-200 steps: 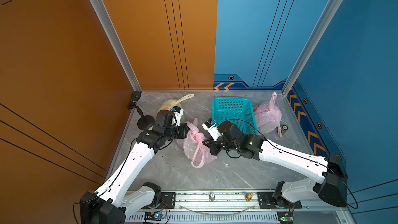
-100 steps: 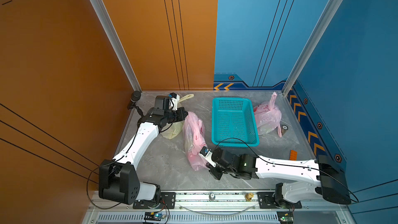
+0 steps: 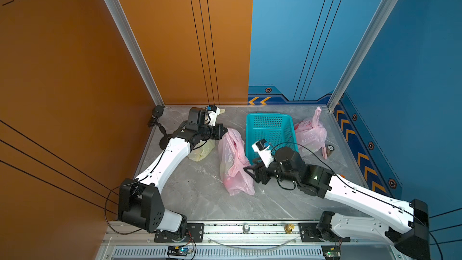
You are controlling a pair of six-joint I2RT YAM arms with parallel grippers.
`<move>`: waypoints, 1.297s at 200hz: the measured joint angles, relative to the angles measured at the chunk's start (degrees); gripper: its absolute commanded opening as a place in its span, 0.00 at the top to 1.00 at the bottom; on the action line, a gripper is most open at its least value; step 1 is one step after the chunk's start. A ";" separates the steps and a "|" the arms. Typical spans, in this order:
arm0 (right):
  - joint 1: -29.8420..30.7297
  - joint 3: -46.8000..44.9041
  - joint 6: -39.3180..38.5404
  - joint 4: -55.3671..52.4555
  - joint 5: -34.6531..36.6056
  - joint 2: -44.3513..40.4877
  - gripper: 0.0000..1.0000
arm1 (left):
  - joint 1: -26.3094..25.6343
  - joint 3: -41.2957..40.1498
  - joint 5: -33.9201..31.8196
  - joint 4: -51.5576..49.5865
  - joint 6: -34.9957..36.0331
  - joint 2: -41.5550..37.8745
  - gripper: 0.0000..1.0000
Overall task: Untie the knot of a plastic bag & take out the apple
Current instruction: Untie the plastic bag at the center of the board.
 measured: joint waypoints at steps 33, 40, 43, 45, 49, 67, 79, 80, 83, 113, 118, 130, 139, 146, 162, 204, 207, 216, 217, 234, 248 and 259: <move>-6.43 9.60 2.64 -1.88 1.25 9.66 0.41 | -2.40 -1.49 -3.48 -3.72 2.56 -3.65 0.55; -7.06 10.73 3.08 -2.34 1.05 11.96 0.41 | -2.89 -1.88 -4.26 -4.55 3.02 -4.46 0.50; -7.28 11.06 3.21 -2.47 0.94 12.92 0.41 | -3.02 -1.99 -4.57 -4.85 3.56 -4.76 0.49; -7.39 11.34 3.34 -2.67 0.72 13.68 0.42 | -3.06 -2.08 -4.76 -5.07 3.69 -4.92 0.49; -7.58 11.80 3.56 -3.02 0.46 14.88 0.42 | -3.28 -2.29 -5.05 -5.44 3.69 -5.35 0.48; -7.85 13.90 4.22 -5.31 -0.92 20.11 0.45 | -3.63 -3.06 -6.54 -6.97 4.33 -6.84 0.49; -7.82 14.78 4.61 -6.19 -2.25 22.75 0.46 | -3.69 -3.13 -7.39 -8.09 4.50 -7.45 0.50; -7.82 14.80 4.63 -6.21 -2.36 22.91 0.46 | -3.72 -3.15 -7.45 -8.15 4.57 -7.52 0.50; -7.82 14.88 4.81 -6.32 -2.80 23.39 0.46 | -3.78 -3.21 -7.67 -8.44 4.55 -7.69 0.50; -7.13 15.41 5.22 -6.60 -6.45 25.92 0.46 | -6.19 -6.23 -11.13 -10.56 4.04 -11.72 0.49; -6.93 15.61 5.27 -6.58 -6.91 26.12 0.45 | -6.75 -6.99 -11.65 -10.95 3.74 -12.70 0.49; -6.47 16.11 5.29 -6.54 -7.91 26.36 0.45 | -7.96 -8.96 -12.83 -11.69 2.91 -15.13 0.49; -6.10 16.72 5.46 -6.43 -8.50 26.56 0.45 | -8.57 -10.43 -13.73 -12.24 2.08 -16.85 0.49; -5.81 17.31 5.64 -6.36 -8.96 26.73 0.44 | -8.72 -11.45 -14.47 -12.70 1.49 -18.08 0.49; -5.33 18.88 5.68 -6.34 -9.22 27.30 0.45 | -8.94 -13.44 -15.58 -13.64 -0.28 -20.50 0.49; -4.63 23.67 5.66 -7.15 -7.43 32.20 0.52 | -13.00 -16.87 -16.83 -13.09 -4.81 -23.82 0.43; -4.59 23.89 5.73 -7.41 -7.28 32.59 0.53 | -13.29 -17.16 -16.81 -12.72 -5.31 -23.89 0.42; -4.50 24.52 5.64 -8.07 -6.49 33.81 0.57 | -14.08 -18.18 -16.70 -11.37 -6.32 -23.91 0.40; -4.48 24.59 5.64 -8.17 -6.43 33.92 0.57 | -14.16 -18.36 -16.63 -11.13 -6.32 -23.89 0.40; -4.31 25.70 5.79 -9.40 -5.53 35.91 0.68 | -14.88 -20.17 -16.09 -8.15 -8.22 -23.39 0.40; -4.07 26.43 5.66 -10.16 -4.72 36.79 0.81 | -15.15 -20.83 -16.02 -5.79 -9.20 -22.05 0.41; -3.89 26.84 5.35 -10.32 -4.48 37.05 0.88 | -15.30 -20.92 -15.91 -4.15 -9.99 -20.52 0.43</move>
